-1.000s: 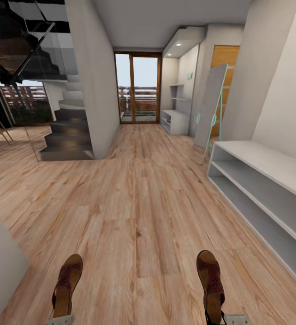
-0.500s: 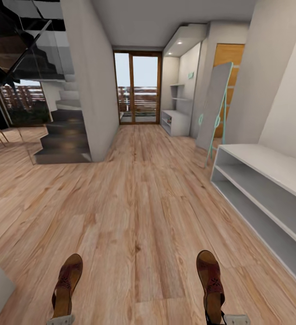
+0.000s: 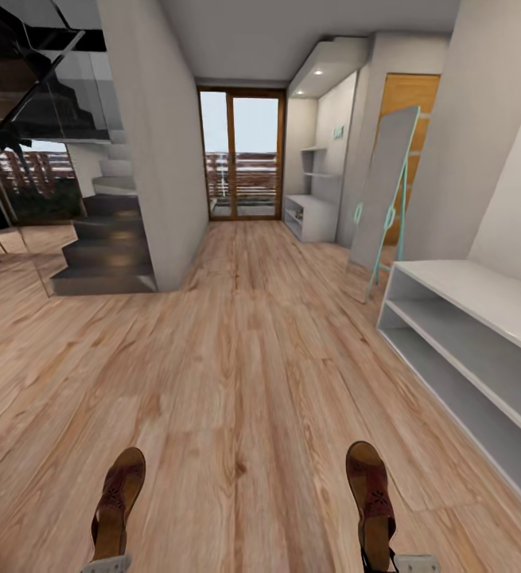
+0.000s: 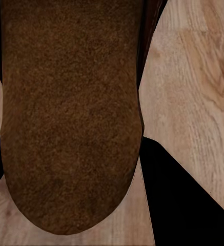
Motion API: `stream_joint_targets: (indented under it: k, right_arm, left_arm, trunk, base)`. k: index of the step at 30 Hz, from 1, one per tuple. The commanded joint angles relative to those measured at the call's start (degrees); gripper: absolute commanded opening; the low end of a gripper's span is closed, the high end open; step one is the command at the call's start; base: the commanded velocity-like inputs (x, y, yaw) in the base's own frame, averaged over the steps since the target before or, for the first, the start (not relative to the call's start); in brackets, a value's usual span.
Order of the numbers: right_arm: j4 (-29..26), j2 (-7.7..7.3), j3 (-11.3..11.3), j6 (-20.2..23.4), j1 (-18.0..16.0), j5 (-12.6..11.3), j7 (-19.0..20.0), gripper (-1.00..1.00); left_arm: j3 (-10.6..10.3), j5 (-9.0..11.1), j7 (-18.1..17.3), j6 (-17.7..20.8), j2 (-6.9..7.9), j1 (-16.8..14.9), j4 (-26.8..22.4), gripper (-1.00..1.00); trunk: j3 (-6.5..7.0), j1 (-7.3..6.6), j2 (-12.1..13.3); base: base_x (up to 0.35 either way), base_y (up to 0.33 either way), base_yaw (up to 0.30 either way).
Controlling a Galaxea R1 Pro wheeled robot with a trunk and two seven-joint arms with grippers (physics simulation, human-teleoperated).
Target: Pick up the two gym shoes and the two sandals from the corridor floor and place them onto the hallstand (shoe rack) in the corridor, making sure they are on the rack and not on the floor. Arrange them so the two gym shoes are next to each other and the two sandals are next to each other.
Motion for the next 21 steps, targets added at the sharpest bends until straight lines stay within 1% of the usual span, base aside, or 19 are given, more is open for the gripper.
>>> stream_joint_targets:
  k: [1, 21]
  right_arm:
    - [0.0, 0.05, -0.5, -0.1, 0.0, -0.2, 0.6, -1.0]
    - [0.0, 0.05, -0.5, -0.1, 0.0, -0.2, 0.6, -1.0]
  left_arm:
    - [0.5, -0.7, -0.2, -0.2, -0.01, 0.0, 0.0, -1.0]
    - [0.5, -0.8, -0.2, -0.2, -0.01, 0.0, 0.0, -1.0]
  trunk:
    - [-0.05, 0.02, 0.0]
    - [-0.11, 0.02, 0.0]
  base:
    - [0.339, 0.0, 0.0]
    - [0.339, 0.0, 0.0]
